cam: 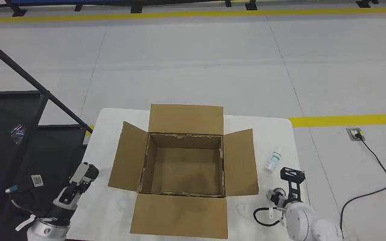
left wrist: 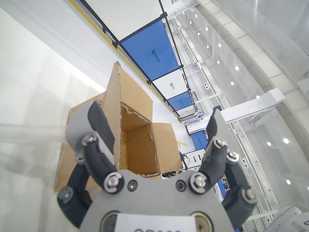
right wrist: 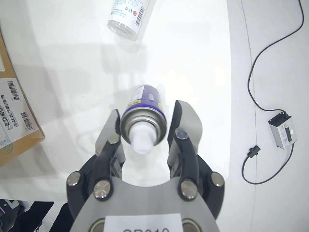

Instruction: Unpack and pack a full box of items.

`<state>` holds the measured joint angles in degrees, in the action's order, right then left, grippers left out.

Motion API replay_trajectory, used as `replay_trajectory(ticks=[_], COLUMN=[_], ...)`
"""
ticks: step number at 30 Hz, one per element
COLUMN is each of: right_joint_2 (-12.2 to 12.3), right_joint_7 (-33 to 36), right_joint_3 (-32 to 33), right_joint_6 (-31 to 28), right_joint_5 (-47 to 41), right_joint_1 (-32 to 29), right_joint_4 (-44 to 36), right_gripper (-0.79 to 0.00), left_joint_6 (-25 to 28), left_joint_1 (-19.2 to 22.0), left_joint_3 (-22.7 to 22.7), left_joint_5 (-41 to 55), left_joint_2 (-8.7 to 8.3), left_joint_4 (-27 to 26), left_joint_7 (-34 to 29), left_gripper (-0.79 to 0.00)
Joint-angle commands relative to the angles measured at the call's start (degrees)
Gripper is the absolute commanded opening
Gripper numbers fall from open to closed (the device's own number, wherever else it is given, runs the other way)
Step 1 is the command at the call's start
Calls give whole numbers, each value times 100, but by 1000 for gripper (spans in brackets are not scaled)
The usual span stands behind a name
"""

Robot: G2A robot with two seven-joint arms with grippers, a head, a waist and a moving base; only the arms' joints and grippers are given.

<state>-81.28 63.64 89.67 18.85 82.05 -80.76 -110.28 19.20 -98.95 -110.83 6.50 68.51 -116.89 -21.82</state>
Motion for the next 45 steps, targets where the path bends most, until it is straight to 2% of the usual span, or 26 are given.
replay_trajectory(ticks=[1, 6, 9, 14, 16, 18, 20, 23, 26, 30, 37, 45], right_joint_2=[0, 0, -5, -6, -3, 15, 42, 66, 86, 104, 132, 168], right_joint_7=[15, -116, -378, -395, -422, -198, 177, 447, 837, 1258, 1576, 1450], right_joint_3=[-12, 18, 118, 213, 130, 85, 149, 57, -130, -248, -601, -811], right_joint_6=[-1, 60, 264, 522, 156, -527, -1015, -1408, -1364, -1513, -1824, -1823], right_joint_5=[-7, -31, -7, 341, -44, -780, -1302, -1785, -1653, -2020, -2401, -2508], right_joint_1=[62, 99, -155, -439, -246, 33, 443, 1135, 1691, 2260, 2783, 2882], right_joint_4=[41, -283, -1072, -2336, -2436, -2421, -2098, -1410, -731, -49, 747, 934], right_gripper=[0, 0, 0, 0, 0, 0, 0, 0, 0, 0, 0, 0], left_joint_6=[0, 0, 0, 0, 0, 0, 0, 0, 0, 0, 0, 0], left_joint_1=[0, 0, 0, 0, 0, 0, 0, 0, 0, 0, 0, 0], left_joint_3=[0, 0, 0, 0, 0, 0, 0, 0, 0, 0, 0, 0], left_joint_5=[0, 0, 0, 0, 0, 0, 0, 0, 0, 0, 0, 0], left_joint_2=[0, 0, 0, 0, 0, 0, 0, 0, 0, 0, 0, 0], left_joint_4=[0, 0, 0, 0, 0, 0, 0, 0, 0, 0, 0, 0], left_joint_7=[0, 0, 0, 0, 0, 0, 0, 0, 0, 0, 0, 0], left_gripper=[0, 0, 0, 0, 0, 0, 0, 0, 0, 0, 0, 0])
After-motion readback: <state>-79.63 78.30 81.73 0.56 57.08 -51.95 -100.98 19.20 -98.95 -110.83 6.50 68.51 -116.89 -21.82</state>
